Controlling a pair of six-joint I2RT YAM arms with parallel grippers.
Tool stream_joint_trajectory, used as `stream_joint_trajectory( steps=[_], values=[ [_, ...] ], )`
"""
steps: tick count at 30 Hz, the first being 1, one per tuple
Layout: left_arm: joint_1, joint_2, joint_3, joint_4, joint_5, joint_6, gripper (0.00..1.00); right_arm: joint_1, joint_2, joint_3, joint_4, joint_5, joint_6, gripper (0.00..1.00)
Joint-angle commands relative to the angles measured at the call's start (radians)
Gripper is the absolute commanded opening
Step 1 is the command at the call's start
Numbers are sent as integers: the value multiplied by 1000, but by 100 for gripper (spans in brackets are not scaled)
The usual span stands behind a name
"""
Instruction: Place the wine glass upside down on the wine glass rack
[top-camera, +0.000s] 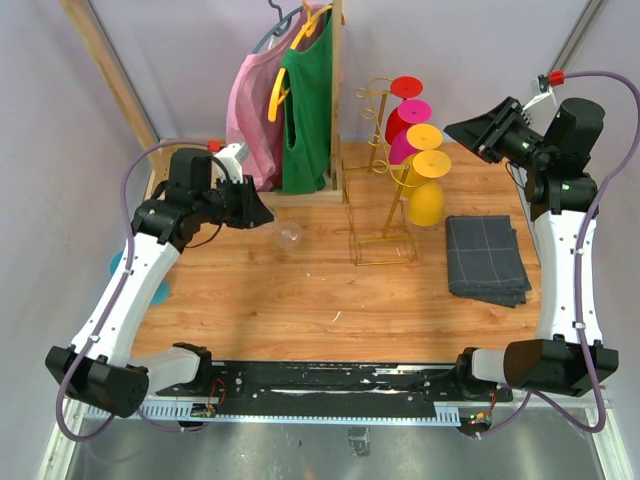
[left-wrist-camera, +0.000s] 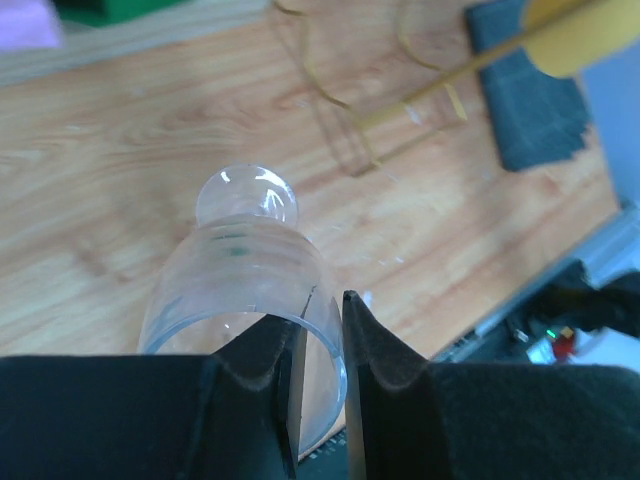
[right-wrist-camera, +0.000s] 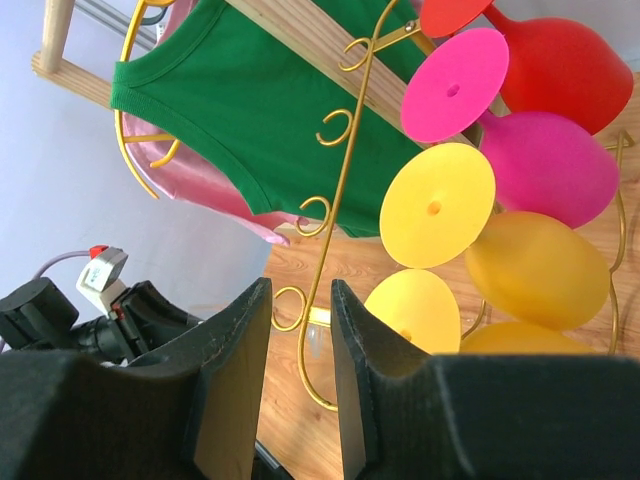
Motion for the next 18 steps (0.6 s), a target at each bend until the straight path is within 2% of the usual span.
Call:
stream_joint_trajectory(
  steps=[1,5,8,10,12,14,18],
  values=[
    [-4,-73,11,22,310,-12,0,13,-5,42,-1,7,-8,32],
    [-4,-123,-23,107,499,-46,0,12,-8,45,-2,7,-10,32],
    [-4,-170,-68,258,650,-140,0,13,-13,43,-11,11,-21,33],
    [-4,-212,-122,465,753,-283,0,13,-16,41,-19,17,-31,33],
    [-4,-241,-191,843,829,-504,0,12,-18,35,-22,19,-35,33],
    [-4,-237,-233,1128,859,-718,0,12,-19,27,-23,19,-35,33],
    [-4,-171,-234,1472,866,-995,0,12,-22,13,-21,19,-38,33]
  ],
)
